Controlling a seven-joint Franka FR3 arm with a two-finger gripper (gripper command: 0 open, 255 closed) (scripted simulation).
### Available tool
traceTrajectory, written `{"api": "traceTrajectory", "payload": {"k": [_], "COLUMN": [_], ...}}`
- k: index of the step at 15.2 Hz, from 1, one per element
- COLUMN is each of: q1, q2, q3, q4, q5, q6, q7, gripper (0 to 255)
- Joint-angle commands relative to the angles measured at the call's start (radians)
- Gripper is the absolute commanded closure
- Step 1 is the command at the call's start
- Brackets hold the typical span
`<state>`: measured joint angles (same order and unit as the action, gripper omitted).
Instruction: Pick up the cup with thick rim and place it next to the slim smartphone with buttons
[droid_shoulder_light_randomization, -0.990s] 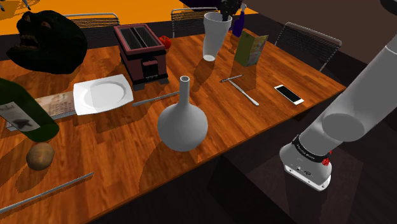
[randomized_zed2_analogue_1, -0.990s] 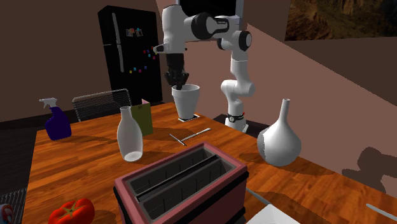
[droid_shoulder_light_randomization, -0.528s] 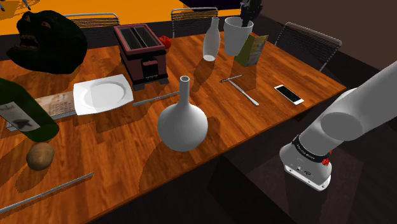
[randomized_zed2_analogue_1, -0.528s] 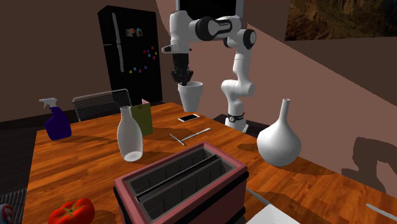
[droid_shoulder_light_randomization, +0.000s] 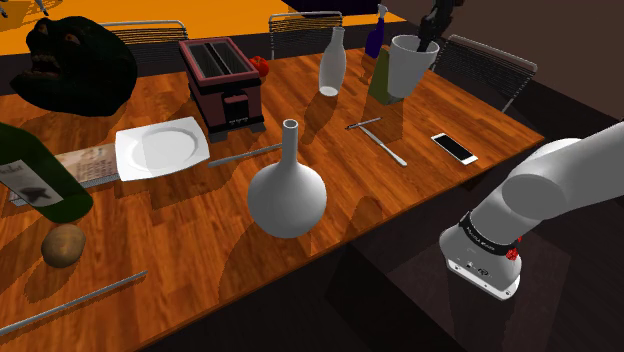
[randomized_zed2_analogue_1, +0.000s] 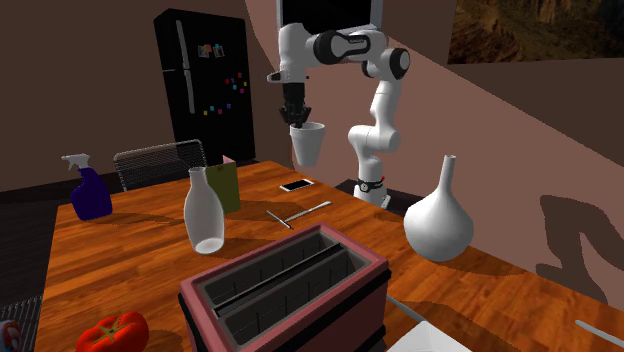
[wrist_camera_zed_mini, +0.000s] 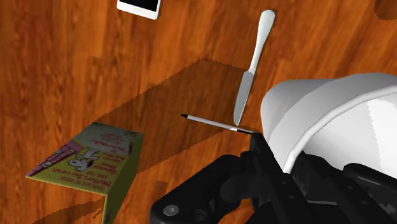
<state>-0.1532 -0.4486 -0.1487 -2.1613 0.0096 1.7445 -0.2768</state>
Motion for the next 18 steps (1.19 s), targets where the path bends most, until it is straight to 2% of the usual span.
{"api": "traceTrajectory", "payload": {"k": [1, 18], "q1": [-0.021, -0.026], "q2": [-0.079, -0.069], "q3": [-0.024, -0.038], "q4": [-0.057, -0.278], "q5": [-0.021, -0.027], "q6": [-0.023, 0.208], "q7": [-0.035, -0.048], "gripper": [255, 255]}}
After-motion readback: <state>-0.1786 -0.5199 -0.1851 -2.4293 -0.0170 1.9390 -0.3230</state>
